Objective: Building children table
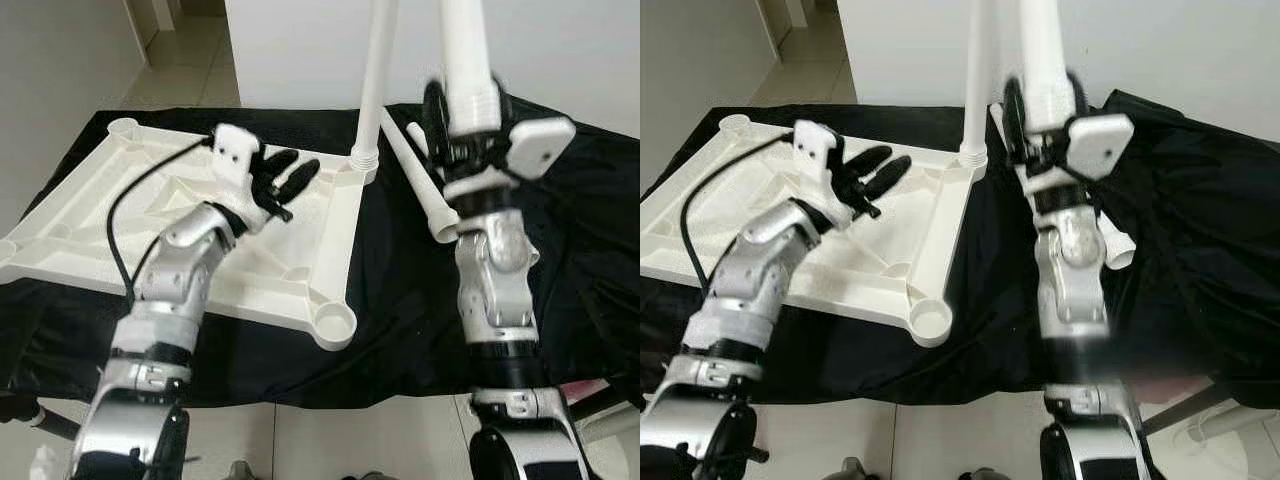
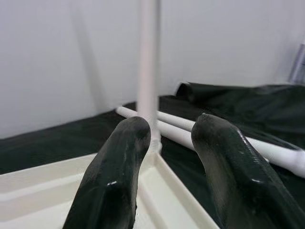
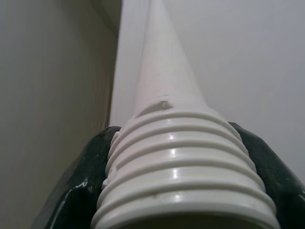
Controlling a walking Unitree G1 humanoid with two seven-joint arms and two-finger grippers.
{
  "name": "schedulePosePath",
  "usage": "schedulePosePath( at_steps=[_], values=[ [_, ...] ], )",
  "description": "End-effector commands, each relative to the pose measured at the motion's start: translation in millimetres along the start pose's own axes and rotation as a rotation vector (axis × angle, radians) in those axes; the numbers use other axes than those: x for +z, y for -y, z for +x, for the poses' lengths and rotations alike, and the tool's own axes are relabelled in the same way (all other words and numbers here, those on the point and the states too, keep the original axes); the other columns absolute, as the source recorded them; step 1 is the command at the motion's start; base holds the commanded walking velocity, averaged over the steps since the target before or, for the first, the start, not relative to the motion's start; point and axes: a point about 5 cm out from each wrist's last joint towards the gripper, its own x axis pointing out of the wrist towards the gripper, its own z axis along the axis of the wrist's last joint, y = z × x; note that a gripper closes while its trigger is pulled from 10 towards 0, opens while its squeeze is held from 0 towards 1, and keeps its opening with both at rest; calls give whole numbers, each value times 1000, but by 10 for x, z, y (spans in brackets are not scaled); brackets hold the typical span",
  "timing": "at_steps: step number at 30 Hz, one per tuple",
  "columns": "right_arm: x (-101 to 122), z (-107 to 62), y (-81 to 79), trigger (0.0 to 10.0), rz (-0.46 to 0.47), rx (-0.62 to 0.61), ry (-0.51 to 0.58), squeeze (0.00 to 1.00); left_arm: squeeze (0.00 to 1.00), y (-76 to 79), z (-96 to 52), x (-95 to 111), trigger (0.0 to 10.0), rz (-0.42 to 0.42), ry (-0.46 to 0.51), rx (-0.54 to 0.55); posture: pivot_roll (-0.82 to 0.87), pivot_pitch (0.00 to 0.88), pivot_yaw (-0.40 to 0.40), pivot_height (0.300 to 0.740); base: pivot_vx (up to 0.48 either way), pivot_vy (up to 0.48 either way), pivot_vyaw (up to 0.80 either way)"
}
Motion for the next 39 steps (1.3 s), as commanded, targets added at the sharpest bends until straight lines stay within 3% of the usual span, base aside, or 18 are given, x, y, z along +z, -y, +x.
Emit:
schedulePosePath(
  at_steps=[1,5,6,7,8,10,14,15,16,20,25,28,39],
  values=[
    [66,25,-20,10000,-7,12,29,0,0,14,-6,10,10000,-26,-3,-91,-64,0,5,740,0,0,0],
    [94,35,-27,10000,-7,17,35,0,4,0,-16,30,10000,-42,3,-105,-64,0,5,740,0,0,0],
    [95,32,-29,10000,-8,23,31,0,933,-2,-20,47,10000,-59,12,-120,-64,0,5,740,0,0,0],
    [95,32,-29,10000,-8,23,31,0,933,-2,-20,47,10000,-59,12,-120,-64,0,5,740,0,0,0],
    [53,-12,-38,10000,-13,39,7,0,1000,-11,-23,102,10000,-132,34,-156,-64,0,8,740,0,0,0],
    [-10,-98,-65,10000,-18,72,-34,0,1000,-18,-32,207,10000,-252,76,-234,-65,0,11,740,0,0,0],
    [-55,-170,-93,10000,-21,96,-66,0,1000,-33,-17,244,10000,-302,73,-260,-67,9,16,740,0,0,0],
    [-94,-229,-121,10000,-19,115,-94,0,0,-33,-2,252,10000,-357,69,-279,-69,11,17,740,0,0,0],
    [-94,-229,-121,10000,-19,115,-94,0,0,-33,-2,252,10000,-357,69,-279,-69,11,17,740,0,0,0],
    [-201,-421,-231,10000,-13,189,-172,0,0,-8,41,366,10000,-515,102,-371,-74,26,24,740,0,0,0],
    [-237,-492,-281,10000,-11,230,-202,0,0,10,59,400,10000,-548,106,-403,-78,35,28,740,0,0,0],
    [-291,-596,-352,10000,-6,288,-244,0,0,46,102,440,10000,-633,111,-436,-83,45,35,740,0,0,0],
    [-355,-769,-489,10000,-8,391,-305,0,0,165,161,480,10000,-733,79,-526,-96,61,44,740,0,0,0]
  ],
)
